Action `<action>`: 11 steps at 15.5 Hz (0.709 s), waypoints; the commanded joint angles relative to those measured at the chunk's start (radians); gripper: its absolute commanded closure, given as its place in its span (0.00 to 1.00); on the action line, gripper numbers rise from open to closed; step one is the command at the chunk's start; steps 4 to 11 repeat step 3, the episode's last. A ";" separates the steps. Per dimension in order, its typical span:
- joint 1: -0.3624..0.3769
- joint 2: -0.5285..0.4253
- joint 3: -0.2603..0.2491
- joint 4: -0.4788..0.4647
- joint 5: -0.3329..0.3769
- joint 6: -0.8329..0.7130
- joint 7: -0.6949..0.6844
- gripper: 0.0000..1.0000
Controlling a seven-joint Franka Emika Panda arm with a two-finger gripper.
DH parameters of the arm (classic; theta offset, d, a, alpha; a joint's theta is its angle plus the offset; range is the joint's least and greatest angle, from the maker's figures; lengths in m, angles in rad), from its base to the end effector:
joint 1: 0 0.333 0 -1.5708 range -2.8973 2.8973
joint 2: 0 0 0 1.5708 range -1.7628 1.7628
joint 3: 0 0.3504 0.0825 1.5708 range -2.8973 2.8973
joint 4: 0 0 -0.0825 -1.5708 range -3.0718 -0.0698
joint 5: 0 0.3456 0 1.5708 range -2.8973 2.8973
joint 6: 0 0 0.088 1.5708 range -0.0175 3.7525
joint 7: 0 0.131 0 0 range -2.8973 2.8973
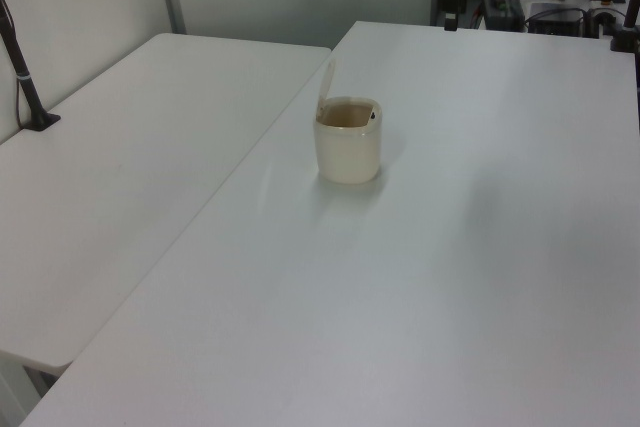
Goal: Open the trash bin
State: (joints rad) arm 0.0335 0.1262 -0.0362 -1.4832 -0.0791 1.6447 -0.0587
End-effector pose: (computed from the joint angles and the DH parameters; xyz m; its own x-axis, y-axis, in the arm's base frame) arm 0.5670 -0.0099 0.6120 0.9976 0.0620 0.0302 0.0593 -0.9946 0.0854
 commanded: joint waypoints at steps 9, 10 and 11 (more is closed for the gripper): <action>0.006 -0.022 -0.002 -0.025 -0.016 -0.002 0.008 0.00; 0.006 -0.022 -0.002 -0.025 -0.016 -0.002 0.008 0.00; 0.006 -0.022 -0.002 -0.025 -0.016 -0.002 0.008 0.00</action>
